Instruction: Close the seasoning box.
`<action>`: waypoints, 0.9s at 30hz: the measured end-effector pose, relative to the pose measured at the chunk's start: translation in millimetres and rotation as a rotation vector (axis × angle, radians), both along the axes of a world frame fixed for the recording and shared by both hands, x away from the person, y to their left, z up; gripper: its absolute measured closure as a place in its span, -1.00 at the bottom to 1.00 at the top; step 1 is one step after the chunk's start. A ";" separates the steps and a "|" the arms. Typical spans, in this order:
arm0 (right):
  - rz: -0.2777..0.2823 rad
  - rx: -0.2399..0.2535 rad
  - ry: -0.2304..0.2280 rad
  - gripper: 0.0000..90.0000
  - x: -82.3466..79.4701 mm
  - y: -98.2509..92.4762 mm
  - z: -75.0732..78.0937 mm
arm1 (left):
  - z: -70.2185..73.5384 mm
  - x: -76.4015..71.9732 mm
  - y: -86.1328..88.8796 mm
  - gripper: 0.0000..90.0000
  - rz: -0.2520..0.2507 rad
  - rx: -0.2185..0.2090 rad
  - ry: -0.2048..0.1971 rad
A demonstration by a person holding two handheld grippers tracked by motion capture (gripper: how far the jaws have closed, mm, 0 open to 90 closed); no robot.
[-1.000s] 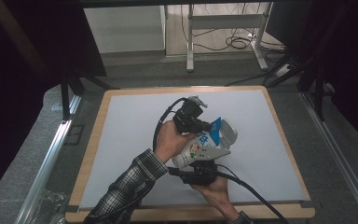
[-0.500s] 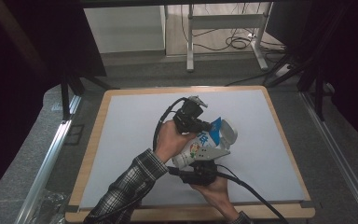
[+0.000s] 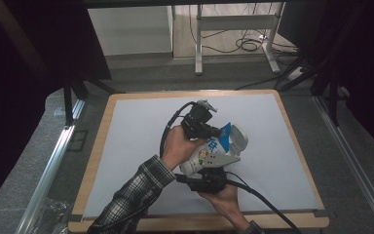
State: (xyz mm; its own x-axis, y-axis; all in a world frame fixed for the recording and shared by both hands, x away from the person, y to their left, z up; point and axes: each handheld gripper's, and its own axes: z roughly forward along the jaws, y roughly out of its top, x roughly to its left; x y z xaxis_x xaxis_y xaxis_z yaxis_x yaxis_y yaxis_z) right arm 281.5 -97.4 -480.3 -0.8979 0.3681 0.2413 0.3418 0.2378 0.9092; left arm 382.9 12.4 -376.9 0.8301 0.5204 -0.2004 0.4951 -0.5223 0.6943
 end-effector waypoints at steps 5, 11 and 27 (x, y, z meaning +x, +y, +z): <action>0.000 -0.001 -0.002 0.34 0.1 0.2 0.1 | 0.3 0.0 -0.5 0.99 0.001 0.000 0.001; -0.001 0.001 -0.004 0.34 0.1 0.1 0.8 | 1.1 0.2 -1.3 0.99 -0.001 0.006 0.001; -0.003 0.002 -0.005 0.35 0.1 0.4 1.6 | 1.4 0.5 -2.5 0.99 -0.003 0.008 0.003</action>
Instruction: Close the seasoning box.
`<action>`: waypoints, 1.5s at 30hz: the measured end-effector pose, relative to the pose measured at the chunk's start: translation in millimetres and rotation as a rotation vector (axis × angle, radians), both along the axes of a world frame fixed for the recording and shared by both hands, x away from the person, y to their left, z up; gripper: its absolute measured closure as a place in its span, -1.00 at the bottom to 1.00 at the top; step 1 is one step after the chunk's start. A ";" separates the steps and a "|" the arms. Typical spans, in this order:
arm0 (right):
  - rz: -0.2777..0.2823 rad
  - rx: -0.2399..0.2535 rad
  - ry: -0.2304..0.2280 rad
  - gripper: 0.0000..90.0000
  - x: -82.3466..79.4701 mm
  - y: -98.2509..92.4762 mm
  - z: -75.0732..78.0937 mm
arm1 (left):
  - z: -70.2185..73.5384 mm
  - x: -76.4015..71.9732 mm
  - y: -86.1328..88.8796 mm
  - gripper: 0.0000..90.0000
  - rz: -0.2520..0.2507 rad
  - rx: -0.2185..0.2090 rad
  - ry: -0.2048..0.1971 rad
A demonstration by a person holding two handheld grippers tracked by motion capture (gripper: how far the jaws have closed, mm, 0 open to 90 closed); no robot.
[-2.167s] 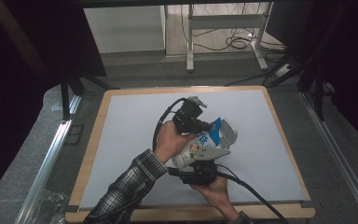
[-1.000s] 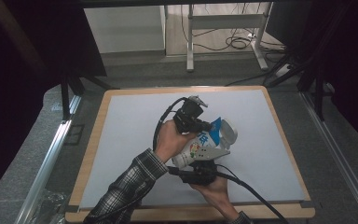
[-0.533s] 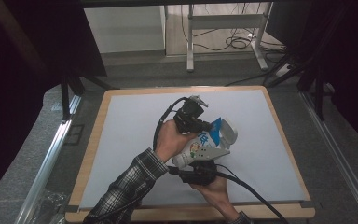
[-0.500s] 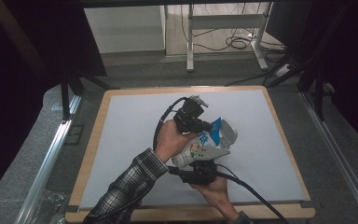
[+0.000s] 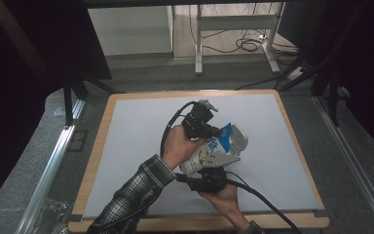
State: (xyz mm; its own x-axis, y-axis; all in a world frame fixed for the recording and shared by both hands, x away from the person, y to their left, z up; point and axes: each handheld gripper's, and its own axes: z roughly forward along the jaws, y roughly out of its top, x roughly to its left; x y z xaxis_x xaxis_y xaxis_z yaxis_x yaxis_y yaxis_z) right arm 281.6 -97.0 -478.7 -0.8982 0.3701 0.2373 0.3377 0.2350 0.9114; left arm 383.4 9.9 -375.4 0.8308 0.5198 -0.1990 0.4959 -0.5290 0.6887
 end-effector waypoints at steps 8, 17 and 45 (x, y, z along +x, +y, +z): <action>-0.001 0.002 -0.001 0.36 0.0 0.1 0.1 | -0.1 -0.2 -0.9 0.99 0.000 0.000 0.002; -0.002 0.002 -0.001 0.36 0.0 0.2 0.2 | 0.2 -0.1 -1.2 0.99 -0.003 0.003 0.001; -0.006 0.009 -0.004 0.36 -0.5 1.2 1.2 | 1.6 -0.7 -2.7 0.99 -0.007 0.013 0.002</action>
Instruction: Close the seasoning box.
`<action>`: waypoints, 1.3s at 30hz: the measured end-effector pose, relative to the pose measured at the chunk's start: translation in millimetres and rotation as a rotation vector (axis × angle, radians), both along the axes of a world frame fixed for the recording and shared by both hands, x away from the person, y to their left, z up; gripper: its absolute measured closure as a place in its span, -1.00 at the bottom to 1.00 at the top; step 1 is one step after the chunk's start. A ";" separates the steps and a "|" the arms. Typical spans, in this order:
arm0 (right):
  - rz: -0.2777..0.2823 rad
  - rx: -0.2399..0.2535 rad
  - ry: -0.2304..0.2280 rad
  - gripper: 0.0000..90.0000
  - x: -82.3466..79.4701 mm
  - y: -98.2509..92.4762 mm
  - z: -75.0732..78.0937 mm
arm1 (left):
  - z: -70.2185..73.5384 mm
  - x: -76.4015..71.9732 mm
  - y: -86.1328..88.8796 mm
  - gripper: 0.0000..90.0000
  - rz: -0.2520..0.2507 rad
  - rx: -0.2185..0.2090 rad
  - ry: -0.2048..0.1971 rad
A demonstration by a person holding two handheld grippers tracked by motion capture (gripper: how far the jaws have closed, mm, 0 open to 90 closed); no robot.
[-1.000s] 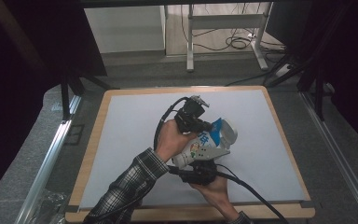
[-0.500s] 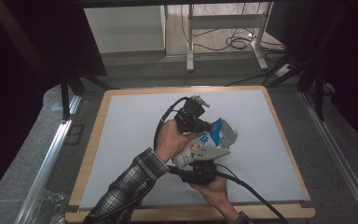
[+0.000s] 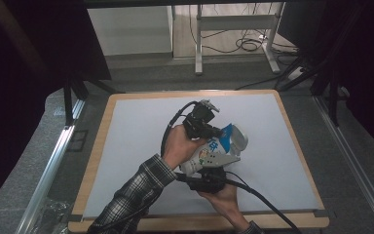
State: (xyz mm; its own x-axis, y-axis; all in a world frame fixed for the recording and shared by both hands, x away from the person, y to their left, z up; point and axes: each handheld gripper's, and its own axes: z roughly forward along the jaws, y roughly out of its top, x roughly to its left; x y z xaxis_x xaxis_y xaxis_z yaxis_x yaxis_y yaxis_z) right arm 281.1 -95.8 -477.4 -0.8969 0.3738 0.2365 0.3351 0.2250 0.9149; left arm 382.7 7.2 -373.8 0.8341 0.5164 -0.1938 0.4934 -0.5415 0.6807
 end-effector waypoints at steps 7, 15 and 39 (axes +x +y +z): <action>0.000 0.001 0.002 0.36 0.0 0.2 0.0 | -0.1 0.1 -0.3 0.99 -0.005 0.009 -0.004; -0.001 0.002 0.001 0.37 0.4 0.6 -0.3 | -0.6 0.5 -1.2 0.99 -0.006 0.012 -0.002; -0.004 0.010 -0.001 0.37 0.8 0.3 1.5 | 1.7 1.0 -3.7 0.99 -0.011 0.024 0.000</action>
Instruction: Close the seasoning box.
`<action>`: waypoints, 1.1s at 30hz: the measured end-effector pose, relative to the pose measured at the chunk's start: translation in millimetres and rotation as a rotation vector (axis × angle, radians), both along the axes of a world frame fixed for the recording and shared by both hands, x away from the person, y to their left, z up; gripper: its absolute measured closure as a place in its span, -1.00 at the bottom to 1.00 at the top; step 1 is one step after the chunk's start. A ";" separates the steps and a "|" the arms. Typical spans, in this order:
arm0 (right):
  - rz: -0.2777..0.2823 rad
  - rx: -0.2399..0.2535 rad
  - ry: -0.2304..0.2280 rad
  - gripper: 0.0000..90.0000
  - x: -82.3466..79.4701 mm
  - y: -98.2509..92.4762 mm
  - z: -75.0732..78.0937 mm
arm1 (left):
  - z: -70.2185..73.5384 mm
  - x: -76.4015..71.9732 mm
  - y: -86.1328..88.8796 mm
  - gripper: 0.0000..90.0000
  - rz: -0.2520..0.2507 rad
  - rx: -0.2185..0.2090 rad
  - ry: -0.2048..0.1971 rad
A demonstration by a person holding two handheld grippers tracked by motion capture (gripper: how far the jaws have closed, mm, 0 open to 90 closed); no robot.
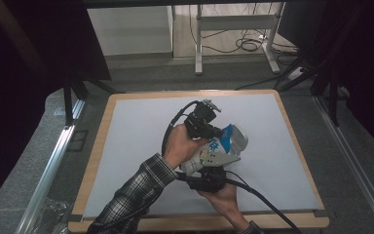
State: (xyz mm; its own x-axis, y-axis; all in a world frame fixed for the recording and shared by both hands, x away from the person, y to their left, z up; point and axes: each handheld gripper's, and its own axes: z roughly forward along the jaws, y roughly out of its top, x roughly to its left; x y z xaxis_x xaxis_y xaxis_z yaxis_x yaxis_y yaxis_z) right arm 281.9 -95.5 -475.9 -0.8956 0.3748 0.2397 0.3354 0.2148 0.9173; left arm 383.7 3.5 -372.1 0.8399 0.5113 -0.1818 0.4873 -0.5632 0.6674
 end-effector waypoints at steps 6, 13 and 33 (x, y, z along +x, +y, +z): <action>-0.001 -0.001 -0.001 0.38 0.2 -0.4 0.5 | 0.5 0.1 -0.8 0.99 -0.002 0.003 -0.001; -0.001 0.001 -0.002 0.38 0.1 -0.4 0.8 | 1.0 -0.1 -1.2 0.99 -0.002 0.005 -0.001; -0.002 0.002 -0.009 0.38 0.5 -0.8 1.6 | 1.7 -0.2 -3.4 0.99 -0.008 0.014 -0.002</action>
State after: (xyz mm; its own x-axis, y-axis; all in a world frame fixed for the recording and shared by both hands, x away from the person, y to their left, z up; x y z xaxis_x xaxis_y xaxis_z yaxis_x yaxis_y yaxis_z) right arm 282.4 -96.3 -474.3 -0.8969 0.3765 0.2319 0.3272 0.2124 0.9208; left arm 383.5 0.1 -370.4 0.8446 0.5068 -0.1726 0.4810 -0.5768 0.6602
